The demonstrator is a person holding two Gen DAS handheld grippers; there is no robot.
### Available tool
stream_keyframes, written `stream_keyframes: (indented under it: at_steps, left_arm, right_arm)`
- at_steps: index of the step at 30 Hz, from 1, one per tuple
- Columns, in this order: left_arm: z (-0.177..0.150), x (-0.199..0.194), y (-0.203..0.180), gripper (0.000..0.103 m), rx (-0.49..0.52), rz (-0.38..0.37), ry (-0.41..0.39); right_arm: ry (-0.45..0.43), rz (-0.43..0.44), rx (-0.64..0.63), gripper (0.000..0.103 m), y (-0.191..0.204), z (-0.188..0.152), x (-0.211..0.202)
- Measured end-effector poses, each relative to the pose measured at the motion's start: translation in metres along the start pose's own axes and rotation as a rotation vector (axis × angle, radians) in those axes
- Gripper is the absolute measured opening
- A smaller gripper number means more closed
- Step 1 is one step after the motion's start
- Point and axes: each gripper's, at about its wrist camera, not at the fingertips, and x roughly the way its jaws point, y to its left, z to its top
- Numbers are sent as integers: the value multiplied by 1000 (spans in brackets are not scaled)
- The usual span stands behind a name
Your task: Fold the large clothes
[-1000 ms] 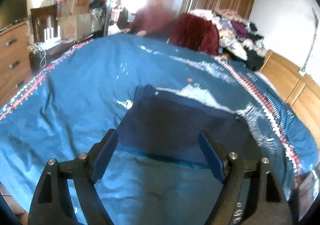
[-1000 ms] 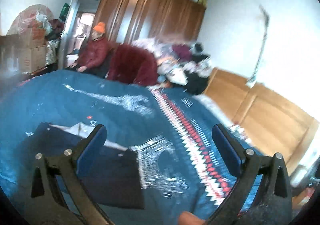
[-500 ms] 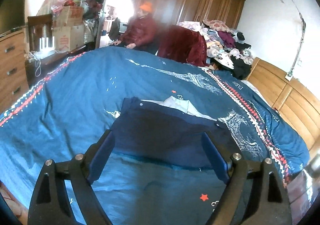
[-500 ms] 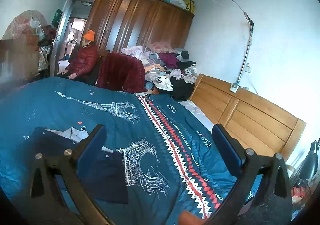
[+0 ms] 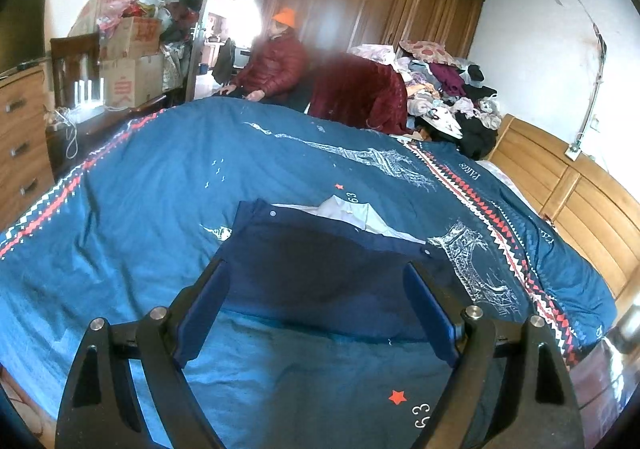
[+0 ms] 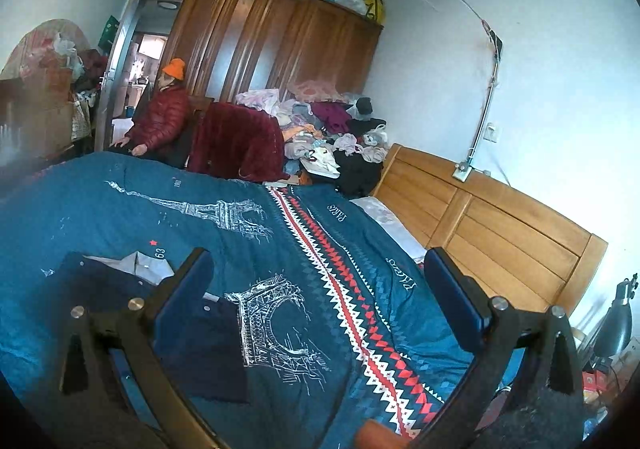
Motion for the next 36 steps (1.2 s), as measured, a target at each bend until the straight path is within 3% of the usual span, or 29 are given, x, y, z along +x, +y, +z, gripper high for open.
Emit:
stream_keyframes:
  at_steps: [6, 10, 14, 16, 20, 23, 30, 33, 36]
  left_arm:
    - [0, 2, -1, 90, 3, 3, 4]
    - [-8, 23, 11, 97, -17, -3, 67]
    - [-46, 68, 55, 96, -124, 43, 221]
    - [-72, 87, 83, 91, -187, 70, 288]
    - [-109, 112, 117, 83, -272, 107, 374]
    - [-116, 122, 129, 83, -301, 108, 385]
    - [-109, 172, 148, 79, -447, -28, 350]
    - [-99, 195, 152, 79, -490, -47, 328]
    - [-94, 209, 152, 71, -510, -43, 320]
  right_arm:
    - [13, 9, 0, 103, 0, -5, 3]
    - [30, 117, 6, 103, 8, -25, 12]
    - [177, 328, -19, 103, 47, -84, 35]
    - [293, 440, -53, 103, 83, -136, 52]
    - [491, 570, -114, 103, 142, -222, 83]
    - [589, 611, -150, 103, 168, -263, 102]
    - [710, 619, -144, 103, 182, -307, 142]
    - [718, 645, -112, 103, 179, -315, 142]
    - [709, 662, -97, 103, 177, -317, 140]
